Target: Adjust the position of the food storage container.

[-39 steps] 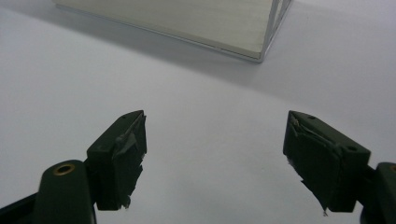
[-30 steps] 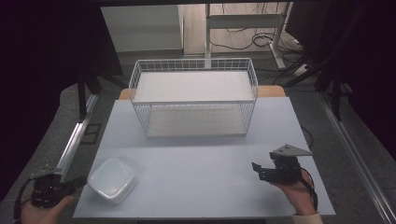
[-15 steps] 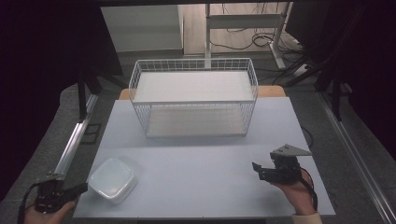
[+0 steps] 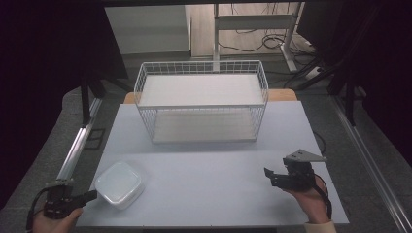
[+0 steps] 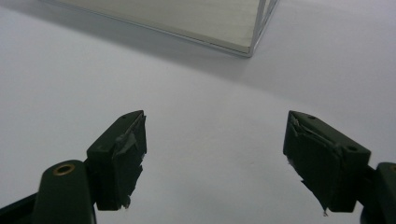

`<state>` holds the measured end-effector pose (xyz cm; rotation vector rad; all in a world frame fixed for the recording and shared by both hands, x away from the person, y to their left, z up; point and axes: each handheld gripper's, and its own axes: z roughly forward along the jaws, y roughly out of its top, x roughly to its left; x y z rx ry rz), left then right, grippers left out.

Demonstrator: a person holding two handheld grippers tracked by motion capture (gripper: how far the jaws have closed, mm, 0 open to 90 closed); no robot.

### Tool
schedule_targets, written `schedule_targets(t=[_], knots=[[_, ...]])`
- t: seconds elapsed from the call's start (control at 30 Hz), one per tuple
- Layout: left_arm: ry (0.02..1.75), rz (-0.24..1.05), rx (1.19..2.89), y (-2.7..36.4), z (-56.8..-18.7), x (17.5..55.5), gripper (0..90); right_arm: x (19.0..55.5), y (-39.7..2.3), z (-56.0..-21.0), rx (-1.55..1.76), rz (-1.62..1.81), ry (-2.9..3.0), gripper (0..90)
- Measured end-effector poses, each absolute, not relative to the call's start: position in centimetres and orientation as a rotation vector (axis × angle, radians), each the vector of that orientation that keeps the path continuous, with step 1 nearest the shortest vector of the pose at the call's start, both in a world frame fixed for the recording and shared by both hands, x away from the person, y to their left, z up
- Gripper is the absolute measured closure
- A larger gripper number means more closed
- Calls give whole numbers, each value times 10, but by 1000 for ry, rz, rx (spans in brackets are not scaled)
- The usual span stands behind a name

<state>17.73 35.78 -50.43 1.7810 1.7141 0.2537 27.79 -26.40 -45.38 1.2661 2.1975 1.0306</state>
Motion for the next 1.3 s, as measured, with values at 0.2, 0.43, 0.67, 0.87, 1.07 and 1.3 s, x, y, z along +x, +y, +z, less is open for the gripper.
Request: schedule_targets(t=[0.2, 0.43, 0.67, 0.87, 1.07, 1.3], knots=[[1704, 240, 1798, 353, -507, 194, 899, 278, -267, -453, 1275, 1031, 2187, 218], [1692, 222, 1803, 349, -508, 210, 899, 278, -266, -454, 1273, 1026, 2193, 218], [1658, 210, 1830, 335, -507, 223, 899, 278, -267, -452, 1277, 1032, 2183, 218], [1627, 191, 1858, 322, -506, 235, 899, 278, -268, -453, 1282, 1030, 2184, 218], [1591, 167, 1885, 306, -506, 249, 899, 278, -269, -452, 1281, 1032, 2181, 218], [1535, 144, 1906, 284, -503, 264, 899, 277, -269, -451, 1280, 1037, 2178, 218]])
